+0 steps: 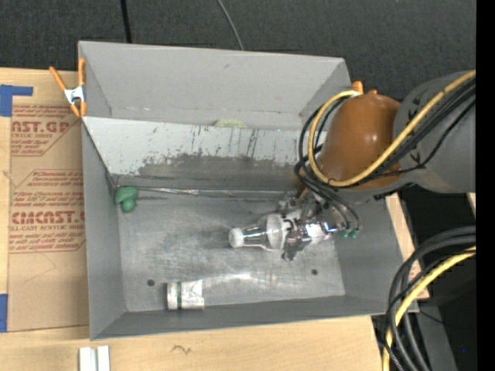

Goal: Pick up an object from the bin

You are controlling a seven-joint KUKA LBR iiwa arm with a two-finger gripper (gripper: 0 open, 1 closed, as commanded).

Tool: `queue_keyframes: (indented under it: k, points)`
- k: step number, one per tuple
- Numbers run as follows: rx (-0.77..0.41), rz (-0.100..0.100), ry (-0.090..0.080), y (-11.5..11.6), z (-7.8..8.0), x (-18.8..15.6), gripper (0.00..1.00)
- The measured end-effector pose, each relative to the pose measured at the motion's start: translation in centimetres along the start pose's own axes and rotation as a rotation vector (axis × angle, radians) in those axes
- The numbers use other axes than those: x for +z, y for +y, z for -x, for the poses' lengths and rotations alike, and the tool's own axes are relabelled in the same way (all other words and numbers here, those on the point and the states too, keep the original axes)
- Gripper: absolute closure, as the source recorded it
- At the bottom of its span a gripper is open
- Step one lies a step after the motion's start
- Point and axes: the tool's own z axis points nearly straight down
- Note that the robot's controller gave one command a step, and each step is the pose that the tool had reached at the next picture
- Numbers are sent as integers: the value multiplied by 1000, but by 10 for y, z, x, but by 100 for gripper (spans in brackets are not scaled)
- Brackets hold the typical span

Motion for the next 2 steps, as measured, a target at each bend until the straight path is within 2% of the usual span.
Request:
queue_keyframes:
  k: [1, 2]
  points:
    - [-7, 5, 30, -4, -8, -10, 100]
    - [-14, 0, -1, 18, -6, -6, 100]
